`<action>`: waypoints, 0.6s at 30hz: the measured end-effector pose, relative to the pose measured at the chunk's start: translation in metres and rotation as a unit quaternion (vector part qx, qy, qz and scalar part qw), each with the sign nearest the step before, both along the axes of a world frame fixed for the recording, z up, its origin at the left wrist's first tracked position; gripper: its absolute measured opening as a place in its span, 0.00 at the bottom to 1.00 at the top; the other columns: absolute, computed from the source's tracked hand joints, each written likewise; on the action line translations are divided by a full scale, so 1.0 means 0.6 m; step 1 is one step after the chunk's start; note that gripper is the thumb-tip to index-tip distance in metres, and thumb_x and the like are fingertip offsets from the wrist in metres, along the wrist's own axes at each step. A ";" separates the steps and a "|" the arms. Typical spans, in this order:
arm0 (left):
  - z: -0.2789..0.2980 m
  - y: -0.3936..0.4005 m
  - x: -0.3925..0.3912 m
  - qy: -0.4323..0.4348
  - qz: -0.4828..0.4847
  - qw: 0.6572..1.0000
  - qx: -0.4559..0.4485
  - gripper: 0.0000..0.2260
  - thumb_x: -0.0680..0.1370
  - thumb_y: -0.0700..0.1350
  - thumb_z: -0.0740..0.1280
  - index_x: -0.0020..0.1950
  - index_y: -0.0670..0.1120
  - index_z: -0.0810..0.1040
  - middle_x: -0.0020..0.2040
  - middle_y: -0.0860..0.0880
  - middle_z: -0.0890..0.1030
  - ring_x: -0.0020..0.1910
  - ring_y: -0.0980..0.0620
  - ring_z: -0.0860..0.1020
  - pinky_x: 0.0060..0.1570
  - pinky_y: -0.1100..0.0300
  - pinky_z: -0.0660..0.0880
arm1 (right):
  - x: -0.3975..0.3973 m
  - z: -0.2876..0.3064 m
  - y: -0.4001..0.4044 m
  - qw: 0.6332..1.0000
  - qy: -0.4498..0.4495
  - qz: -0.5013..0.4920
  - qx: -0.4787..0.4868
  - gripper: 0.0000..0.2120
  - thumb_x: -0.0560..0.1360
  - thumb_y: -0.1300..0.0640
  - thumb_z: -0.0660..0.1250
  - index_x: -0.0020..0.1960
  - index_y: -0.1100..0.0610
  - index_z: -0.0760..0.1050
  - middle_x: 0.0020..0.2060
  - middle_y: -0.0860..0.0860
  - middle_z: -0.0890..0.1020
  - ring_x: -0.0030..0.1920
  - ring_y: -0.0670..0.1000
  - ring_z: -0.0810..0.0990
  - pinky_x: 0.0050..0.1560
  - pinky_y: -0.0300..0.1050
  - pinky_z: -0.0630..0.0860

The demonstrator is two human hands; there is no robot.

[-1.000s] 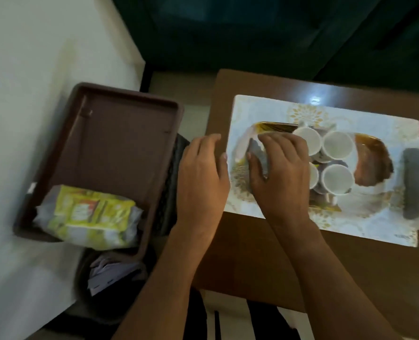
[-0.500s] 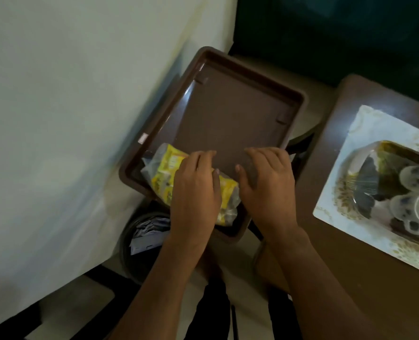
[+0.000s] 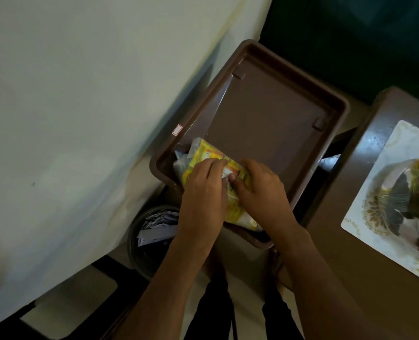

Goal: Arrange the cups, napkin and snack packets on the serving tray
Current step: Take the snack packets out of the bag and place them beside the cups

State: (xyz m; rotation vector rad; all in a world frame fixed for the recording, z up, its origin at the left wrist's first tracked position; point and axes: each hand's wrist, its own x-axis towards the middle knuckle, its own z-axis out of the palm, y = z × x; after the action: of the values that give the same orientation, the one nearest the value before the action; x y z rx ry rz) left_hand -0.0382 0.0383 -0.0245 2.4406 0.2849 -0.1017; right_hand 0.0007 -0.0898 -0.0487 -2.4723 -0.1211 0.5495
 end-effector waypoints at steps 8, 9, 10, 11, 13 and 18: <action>-0.011 0.006 0.014 -0.039 -0.021 0.999 -0.020 0.15 0.83 0.38 0.68 0.69 0.39 0.79 0.66 0.42 0.81 0.66 0.45 0.79 0.65 0.52 0.79 | 0.027 0.012 -0.007 0.986 0.097 -0.129 0.042 0.31 0.73 0.41 0.75 0.71 0.54 0.74 0.60 0.51 0.83 0.61 0.52 0.81 0.56 0.47 0.78; -0.010 0.005 0.015 -0.047 -0.020 0.998 -0.026 0.15 0.82 0.39 0.68 0.69 0.39 0.79 0.66 0.42 0.81 0.66 0.45 0.79 0.65 0.53 0.79 | 0.029 0.015 -0.010 0.983 0.103 -0.146 0.043 0.32 0.72 0.40 0.76 0.71 0.54 0.74 0.61 0.50 0.83 0.61 0.52 0.81 0.57 0.47 0.79; -0.010 0.004 0.016 -0.055 -0.016 0.998 -0.031 0.15 0.82 0.40 0.68 0.69 0.39 0.79 0.66 0.43 0.81 0.67 0.46 0.79 0.66 0.55 0.77 | 0.031 0.018 -0.014 0.979 0.110 -0.162 0.051 0.32 0.71 0.40 0.77 0.70 0.54 0.75 0.60 0.50 0.83 0.60 0.51 0.82 0.58 0.50 0.81; -0.010 0.003 0.017 -0.063 -0.012 0.997 -0.034 0.15 0.82 0.40 0.68 0.69 0.40 0.79 0.66 0.43 0.80 0.67 0.46 0.78 0.67 0.57 0.76 | 0.031 0.021 -0.017 0.974 0.121 -0.177 0.068 0.31 0.70 0.41 0.77 0.68 0.53 0.77 0.58 0.50 0.84 0.58 0.51 0.83 0.58 0.53 0.82; -0.010 -0.001 0.018 -0.072 0.005 0.997 -0.035 0.15 0.82 0.42 0.69 0.68 0.40 0.80 0.67 0.44 0.79 0.69 0.47 0.77 0.67 0.60 0.74 | 0.032 0.023 -0.023 0.963 0.143 -0.201 0.112 0.21 0.70 0.43 0.78 0.58 0.52 0.83 0.49 0.49 0.87 0.49 0.51 0.87 0.53 0.58 0.84; -0.007 -0.009 0.023 -0.107 0.090 0.990 -0.031 0.14 0.82 0.43 0.70 0.67 0.42 0.79 0.70 0.44 0.74 0.70 0.47 0.74 0.65 0.56 0.78 | 0.037 0.030 -0.035 0.940 0.137 -0.259 0.175 0.13 0.69 0.48 0.81 0.49 0.51 0.84 0.41 0.47 0.88 0.42 0.46 0.88 0.49 0.58 0.86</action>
State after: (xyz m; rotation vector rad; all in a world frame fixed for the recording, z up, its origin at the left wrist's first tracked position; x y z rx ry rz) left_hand -0.0247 0.0330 -0.0290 2.3276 0.3984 0.2253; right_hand 0.0226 -0.1107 -0.0305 -1.9465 0.4913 0.5724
